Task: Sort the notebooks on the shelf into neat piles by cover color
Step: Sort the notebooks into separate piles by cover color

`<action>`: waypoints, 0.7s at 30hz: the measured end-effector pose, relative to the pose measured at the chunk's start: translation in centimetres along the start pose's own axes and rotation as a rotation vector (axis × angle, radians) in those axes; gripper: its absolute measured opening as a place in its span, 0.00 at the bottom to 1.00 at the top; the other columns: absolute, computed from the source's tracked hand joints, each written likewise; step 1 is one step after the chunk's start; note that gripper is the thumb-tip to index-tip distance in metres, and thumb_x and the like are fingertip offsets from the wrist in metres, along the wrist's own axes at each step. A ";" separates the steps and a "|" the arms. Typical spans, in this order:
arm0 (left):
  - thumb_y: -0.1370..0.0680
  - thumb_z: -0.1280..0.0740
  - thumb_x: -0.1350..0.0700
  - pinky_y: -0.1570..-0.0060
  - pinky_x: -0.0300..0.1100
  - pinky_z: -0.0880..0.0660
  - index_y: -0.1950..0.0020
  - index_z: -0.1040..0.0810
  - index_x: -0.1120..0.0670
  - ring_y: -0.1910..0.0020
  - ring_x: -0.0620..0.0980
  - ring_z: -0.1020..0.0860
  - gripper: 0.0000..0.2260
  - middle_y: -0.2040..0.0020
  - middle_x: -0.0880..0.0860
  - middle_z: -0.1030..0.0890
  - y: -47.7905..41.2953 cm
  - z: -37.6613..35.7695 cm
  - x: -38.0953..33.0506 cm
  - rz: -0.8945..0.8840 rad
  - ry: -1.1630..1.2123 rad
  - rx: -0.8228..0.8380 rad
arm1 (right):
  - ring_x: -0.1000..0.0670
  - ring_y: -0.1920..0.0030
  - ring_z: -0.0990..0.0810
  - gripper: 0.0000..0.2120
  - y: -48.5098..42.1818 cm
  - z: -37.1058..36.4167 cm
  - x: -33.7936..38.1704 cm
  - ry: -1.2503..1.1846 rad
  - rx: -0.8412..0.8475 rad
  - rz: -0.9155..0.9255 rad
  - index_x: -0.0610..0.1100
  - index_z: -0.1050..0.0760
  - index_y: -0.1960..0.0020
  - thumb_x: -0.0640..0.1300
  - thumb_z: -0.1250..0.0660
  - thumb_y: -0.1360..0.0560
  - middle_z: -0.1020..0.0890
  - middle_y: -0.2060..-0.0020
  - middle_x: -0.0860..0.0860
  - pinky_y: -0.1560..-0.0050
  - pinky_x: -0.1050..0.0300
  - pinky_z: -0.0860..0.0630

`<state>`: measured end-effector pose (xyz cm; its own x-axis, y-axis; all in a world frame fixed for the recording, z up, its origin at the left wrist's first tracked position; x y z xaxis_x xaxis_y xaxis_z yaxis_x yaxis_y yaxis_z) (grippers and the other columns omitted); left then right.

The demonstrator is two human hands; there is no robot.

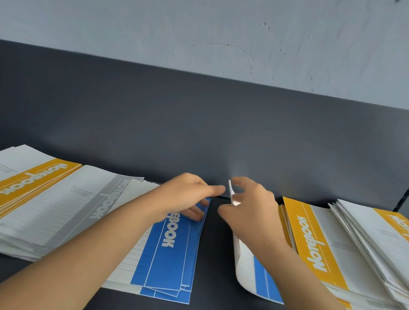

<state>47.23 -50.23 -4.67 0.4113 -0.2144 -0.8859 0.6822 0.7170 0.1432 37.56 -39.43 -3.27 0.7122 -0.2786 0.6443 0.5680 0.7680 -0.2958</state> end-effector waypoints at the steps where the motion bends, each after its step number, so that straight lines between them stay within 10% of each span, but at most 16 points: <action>1: 0.24 0.31 0.43 0.49 0.48 0.19 0.44 0.23 0.56 0.58 0.54 0.15 0.18 0.51 0.55 0.17 0.0 -0.6 0.0 0.043 0.109 0.057 | 0.54 0.52 0.20 0.23 0.3 -0.3 0.0 -0.102 0.004 0.003 0.49 0.28 0.36 0.39 0.31 0.30 0.18 0.49 0.50 0.66 0.73 0.32; 6: 0.24 0.35 0.66 0.57 0.45 0.23 0.49 0.21 0.62 0.60 0.54 0.20 0.06 0.55 0.58 0.18 -0.3 0.6 0.4 0.009 0.219 -0.011 | 0.54 0.57 0.16 0.15 1.0 -2.4 0.0 -0.512 0.152 0.014 0.48 0.24 0.42 0.42 0.32 0.28 0.15 0.57 0.53 0.51 0.52 0.19; 10: 0.31 0.30 0.57 0.48 0.47 0.23 0.48 0.23 0.55 0.52 0.53 0.18 0.13 0.52 0.54 0.17 -0.2 6.1 1.0 0.004 -0.161 -0.226 | 0.65 0.55 0.24 0.10 0.5 -1.8 -0.9 -0.289 0.101 -0.023 0.51 0.25 0.43 0.46 0.34 0.24 0.22 0.49 0.59 0.64 0.74 0.28; 15: 0.33 0.25 0.48 0.44 0.44 0.25 0.38 0.29 0.56 0.38 0.53 0.26 0.28 0.38 0.52 0.25 1.5 8.6 3.6 0.166 -0.670 -0.133 | 0.52 0.48 0.24 0.20 0.4 -3.7 -0.9 -0.635 0.290 -0.400 0.43 0.28 0.39 0.42 0.28 0.28 0.22 0.46 0.51 0.43 0.55 0.27; 21: 0.29 0.27 0.50 0.45 0.41 0.24 0.35 0.29 0.50 0.41 0.48 0.26 0.24 0.37 0.46 0.27 2.0 9.2 5.9 0.031 -0.584 -0.088 | 0.49 0.63 0.18 0.04 -0.6 -5.2 1.7 -0.847 0.345 -0.636 0.39 0.25 0.57 0.34 0.31 0.27 0.15 0.61 0.45 0.65 0.58 0.25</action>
<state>56.58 -56.16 -5.58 0.7121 -0.5040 -0.4888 0.6219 0.7759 0.1059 40.61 -43.38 -5.64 -0.2536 -0.2957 0.9210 0.4910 0.7810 0.3860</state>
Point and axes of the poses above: each hand's wrist, its own y-axis away from the middle knuckle, its own z-axis out of the back of the hand, x = y × z, the point moved 3 cm from there along -y, towards the middle knuckle
